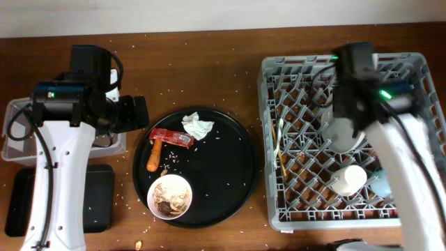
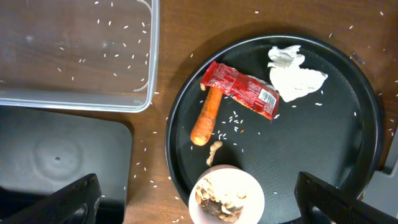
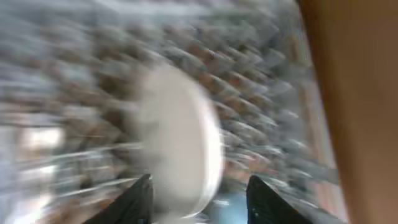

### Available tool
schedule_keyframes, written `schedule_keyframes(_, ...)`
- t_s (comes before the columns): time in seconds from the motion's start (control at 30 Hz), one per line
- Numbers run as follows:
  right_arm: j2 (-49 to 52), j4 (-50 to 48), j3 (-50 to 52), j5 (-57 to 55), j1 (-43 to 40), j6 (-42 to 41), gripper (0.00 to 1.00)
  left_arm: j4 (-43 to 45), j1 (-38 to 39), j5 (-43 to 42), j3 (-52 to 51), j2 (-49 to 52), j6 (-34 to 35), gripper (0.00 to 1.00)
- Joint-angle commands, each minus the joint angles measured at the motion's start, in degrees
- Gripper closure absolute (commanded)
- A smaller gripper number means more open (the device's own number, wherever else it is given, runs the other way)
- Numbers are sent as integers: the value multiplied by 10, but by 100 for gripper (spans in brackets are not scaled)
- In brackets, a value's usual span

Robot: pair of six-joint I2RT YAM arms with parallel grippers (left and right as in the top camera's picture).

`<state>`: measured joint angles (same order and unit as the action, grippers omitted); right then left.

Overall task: Sort waste into correct bins and load items into the dishwasher rack
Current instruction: 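Push the white plate upright between rack tines with the right gripper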

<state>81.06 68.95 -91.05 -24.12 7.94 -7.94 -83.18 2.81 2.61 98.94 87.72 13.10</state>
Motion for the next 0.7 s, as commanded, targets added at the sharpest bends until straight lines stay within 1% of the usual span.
schedule_keyframes(0.0, -146, -6, -35, 273, 28, -18, 41, 1, -2, 7, 7, -7, -1, 1)
schedule_keyframes(0.03, -198, -5, -35, 303, 50, -18, 1, 1, -2, 7, 7, -7, -1, 1)
schedule_keyframes(0.07, -243, -2, -35, 323, 66, -18, 1, 1, -2, 7, 7, -7, -1, 1)
schedule_keyframes(0.13, -286, 24, -35, 329, 69, -18, 1, 1, -2, 7, 7, -7, -1, 1)
schedule_keyframes(0.17, -312, 60, -35, 292, 69, -12, 1, 1, -2, 7, 7, -7, -1, 1)
schedule_keyframes(0.23, -339, 96, -34, 181, 70, -9, 1, 1, -2, 7, 7, -7, -1, 1)
schedule_keyframes(0.27, -349, 100, -32, 142, 71, -9, 1, 1, -2, 7, 7, -7, -1, 1)
schedule_keyframes(0.33, -354, 99, -24, 111, 71, -12, 1, 1, -2, 7, 7, -7, -1, 1)
schedule_keyframes(0.37, -359, 73, -3, 104, 68, -11, 1, 1, -2, 7, 7, -7, -1, 1)
schedule_keyframes(0.4, -383, 7, 49, 99, 49, -6, 1, 1, -2, 7, 7, -7, -1, 1)
schedule_keyframes(0.43, -417, -85, 130, 99, 25, 0, 1, 1, -2, 7, 7, -7, -1, 1)
schedule_keyframes(0.5, -501, -247, 325, 129, -5, -1, 1, 1, -2, 7, 7, -7, -1, 1)
schedule_keyframes(0.53, -547, -288, 413, 167, -6, -1, 1, 1, -2, 7, 7, -7, -1, 1)
schedule_keyframes(0.57, -621, -331, 539, 216, -6, -1, 1, 1, -3, 7, 7, -7, -1, 1)
schedule_keyframes(0.63, -697, -383, 648, 235, -6, -1, 1, 1, -2, 7, 7, -7, -1, 1)
schedule_keyframes(0.67, -755, -426, 721, 242, -6, -1, 1, 1, -2, 7, 7, -7, -1, 1)
